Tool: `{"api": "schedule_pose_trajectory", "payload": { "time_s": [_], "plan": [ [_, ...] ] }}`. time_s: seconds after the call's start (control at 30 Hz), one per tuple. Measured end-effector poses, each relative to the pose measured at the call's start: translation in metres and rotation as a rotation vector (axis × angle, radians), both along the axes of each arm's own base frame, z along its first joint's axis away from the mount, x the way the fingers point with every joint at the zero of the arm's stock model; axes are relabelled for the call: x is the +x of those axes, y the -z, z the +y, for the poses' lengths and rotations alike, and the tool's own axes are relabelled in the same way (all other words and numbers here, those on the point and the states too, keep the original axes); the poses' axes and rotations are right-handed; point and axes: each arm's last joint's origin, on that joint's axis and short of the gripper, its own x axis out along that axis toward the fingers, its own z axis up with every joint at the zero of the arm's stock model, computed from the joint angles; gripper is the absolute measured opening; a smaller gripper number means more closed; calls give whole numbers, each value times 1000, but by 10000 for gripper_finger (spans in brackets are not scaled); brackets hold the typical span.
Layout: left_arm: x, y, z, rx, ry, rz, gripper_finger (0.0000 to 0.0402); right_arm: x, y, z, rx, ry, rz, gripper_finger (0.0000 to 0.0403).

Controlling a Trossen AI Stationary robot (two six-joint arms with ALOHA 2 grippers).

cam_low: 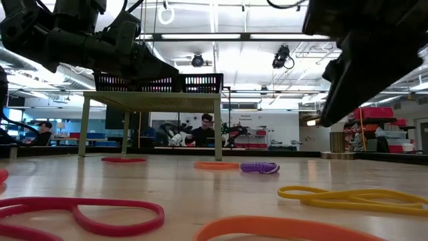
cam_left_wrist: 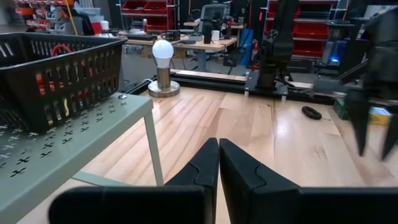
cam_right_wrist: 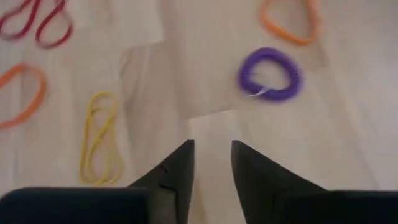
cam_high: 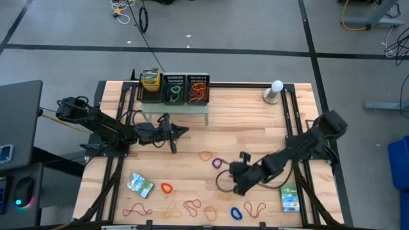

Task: Pick & Place Office Desk Supplies
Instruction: Put the yellow rubber band into the right black bin on the shelf

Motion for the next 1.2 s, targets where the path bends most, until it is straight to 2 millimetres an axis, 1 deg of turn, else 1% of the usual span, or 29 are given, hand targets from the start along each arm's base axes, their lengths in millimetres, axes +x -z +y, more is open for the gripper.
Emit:
{"api": "schedule_pose_trajectory", "payload": {
  "time_s": [0.1,0.17,0.27,0.4,0.53,0.63,0.9,1.03,1.2],
  "plan": [
    [0,0,0,0,0,-1,18,11,-1,15,-15,-51,65,138],
    [0,0,0,0,0,0,18,20,-2,26,-11,-103,100,146],
    [0,0,0,0,0,-1,18,32,-1,39,-5,-159,154,148],
    [0,0,0,1,0,2,18,45,8,51,28,-194,231,141],
    [0,0,0,1,0,-1,18,54,18,61,37,-209,278,136],
    [0,0,0,1,0,-1,18,60,23,66,38,-209,276,135],
    [0,0,0,1,0,-1,18,67,35,68,43,-189,271,132],
    [0,0,0,1,0,0,18,68,38,68,35,-182,273,109],
    [0,0,0,1,0,0,18,68,38,67,33,-181,280,51]
  ]
}}
